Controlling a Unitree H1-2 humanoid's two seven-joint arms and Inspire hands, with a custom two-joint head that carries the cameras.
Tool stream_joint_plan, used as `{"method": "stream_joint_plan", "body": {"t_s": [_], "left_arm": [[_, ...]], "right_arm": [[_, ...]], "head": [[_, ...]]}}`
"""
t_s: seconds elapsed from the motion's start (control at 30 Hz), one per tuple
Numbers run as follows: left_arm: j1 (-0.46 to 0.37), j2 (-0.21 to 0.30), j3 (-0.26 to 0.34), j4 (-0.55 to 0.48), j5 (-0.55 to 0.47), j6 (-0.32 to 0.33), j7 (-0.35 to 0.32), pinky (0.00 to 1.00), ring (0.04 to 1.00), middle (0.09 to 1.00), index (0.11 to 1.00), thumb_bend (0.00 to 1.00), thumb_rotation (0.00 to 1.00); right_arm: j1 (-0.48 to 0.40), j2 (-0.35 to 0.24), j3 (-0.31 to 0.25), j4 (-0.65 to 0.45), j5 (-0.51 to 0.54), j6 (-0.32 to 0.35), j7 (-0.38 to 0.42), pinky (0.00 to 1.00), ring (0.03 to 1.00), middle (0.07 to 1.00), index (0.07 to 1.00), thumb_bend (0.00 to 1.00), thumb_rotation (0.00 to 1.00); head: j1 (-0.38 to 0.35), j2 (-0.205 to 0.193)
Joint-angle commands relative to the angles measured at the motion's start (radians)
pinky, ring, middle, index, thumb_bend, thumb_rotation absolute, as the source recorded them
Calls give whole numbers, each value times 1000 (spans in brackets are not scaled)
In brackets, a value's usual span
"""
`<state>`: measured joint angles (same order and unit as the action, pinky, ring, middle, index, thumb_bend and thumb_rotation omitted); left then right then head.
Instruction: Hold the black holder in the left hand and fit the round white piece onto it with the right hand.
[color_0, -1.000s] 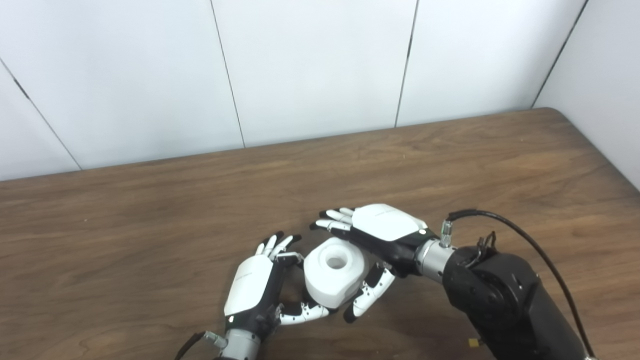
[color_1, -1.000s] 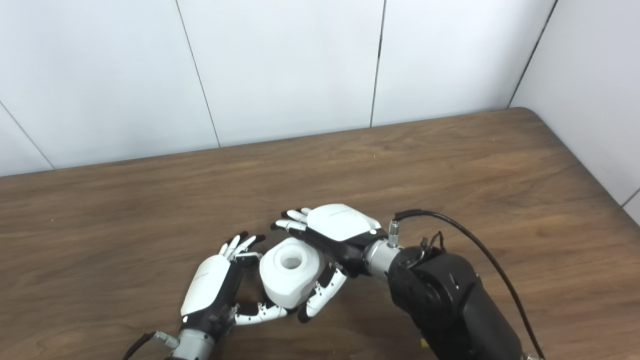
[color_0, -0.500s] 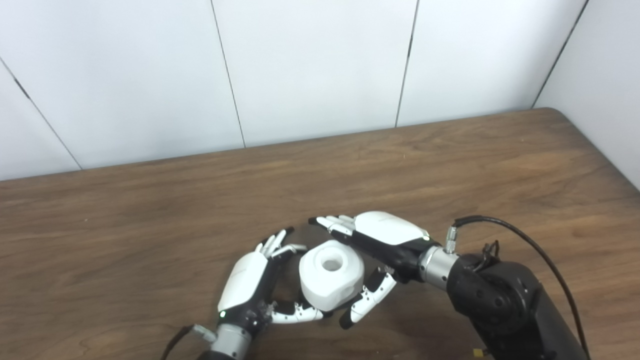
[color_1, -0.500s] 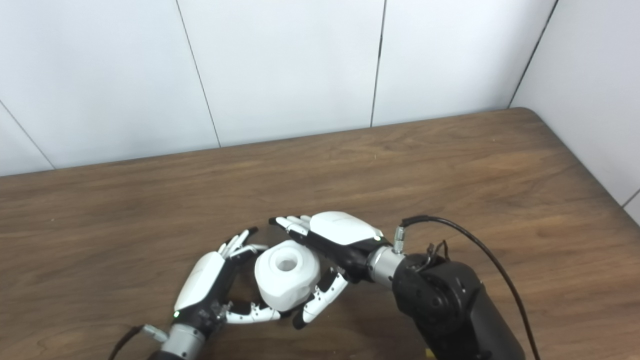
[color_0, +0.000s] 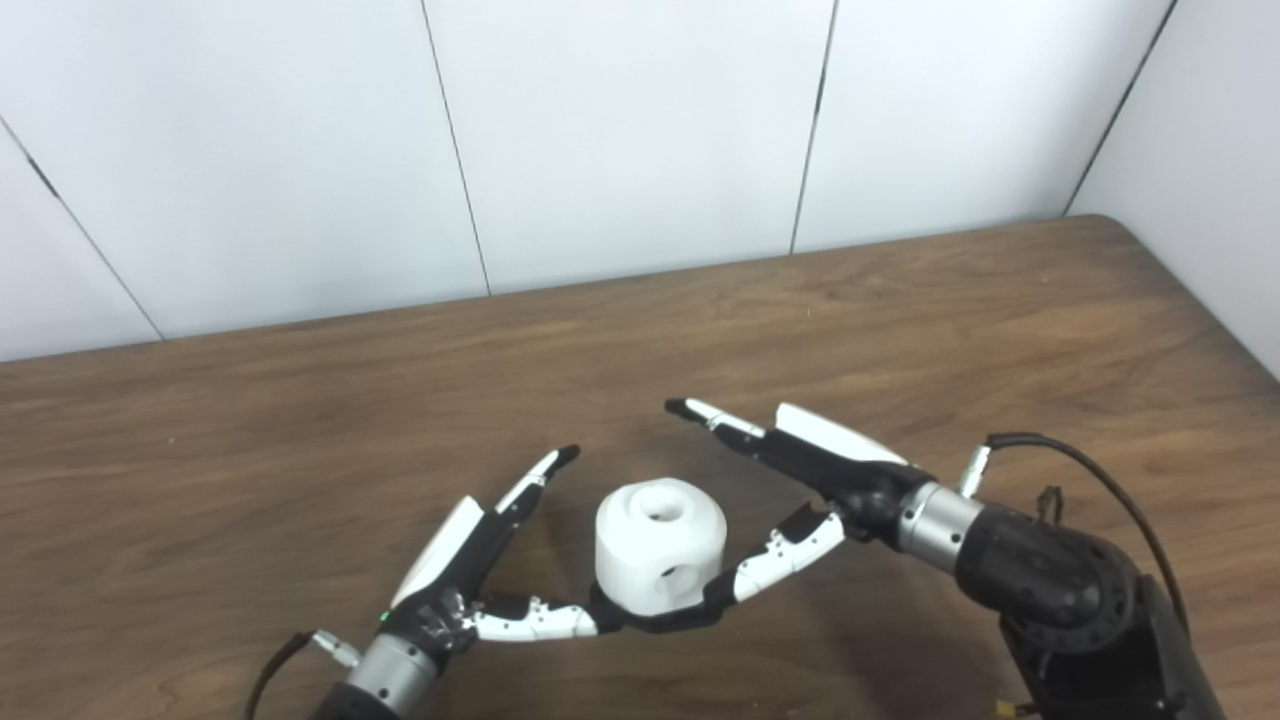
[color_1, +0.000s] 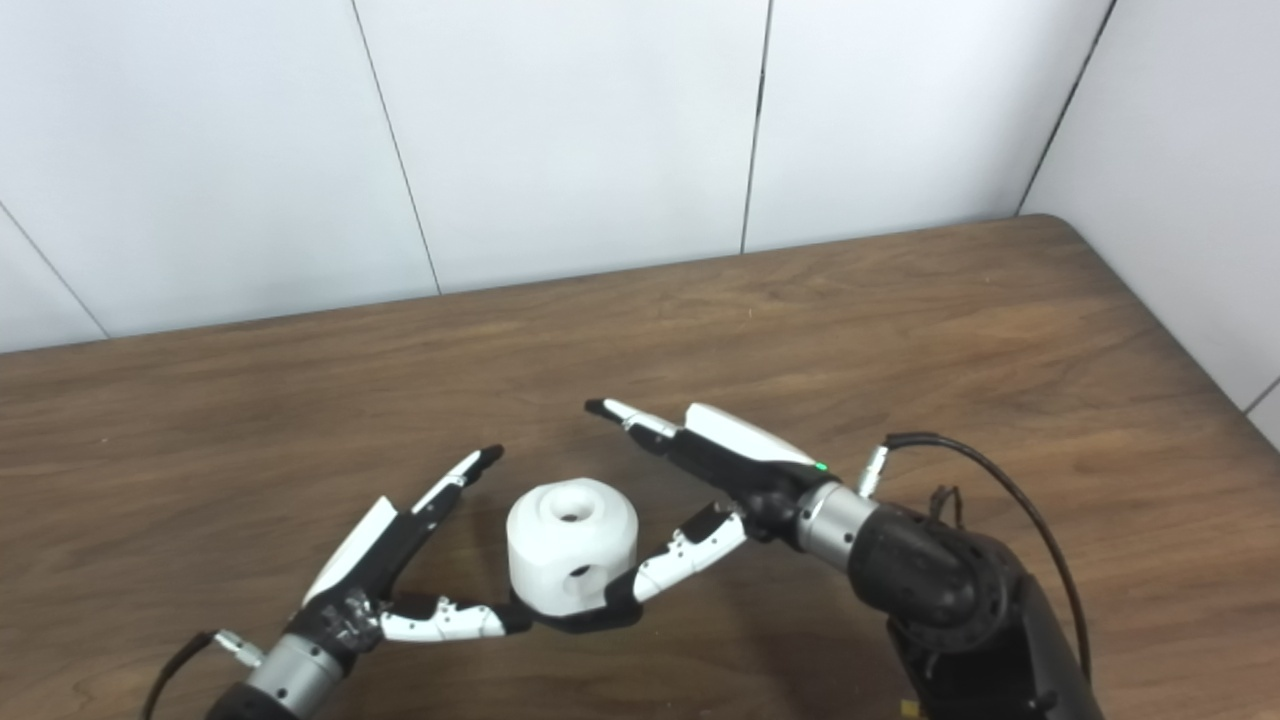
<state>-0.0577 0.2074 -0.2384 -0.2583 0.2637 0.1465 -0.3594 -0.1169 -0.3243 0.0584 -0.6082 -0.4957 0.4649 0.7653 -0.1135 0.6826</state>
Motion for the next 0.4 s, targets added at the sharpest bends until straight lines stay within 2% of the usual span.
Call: {"method": "stream_joint_plan", "body": {"t_s": [0.0,0.13,0.37], "left_arm": [[-4,37,40,-20,-50,-34,5,1000,1000,1000,1000,1000,329],[17,58,89,-7,-115,-73,15,1000,1000,1000,1000,1000,319],[41,67,115,15,-142,-116,26,1000,1000,1000,1000,1000,301]], "right_arm": [[-6,-17,-38,-3,42,3,-49,1000,1000,1000,1000,1000,464],[19,-28,-72,-5,94,4,-79,1000,1000,1000,1000,1000,453],[50,-41,-81,5,159,-2,-133,1000,1000,1000,1000,1000,440]], "head": [[-1,0],[-1,-2],[-2,-8]]}}
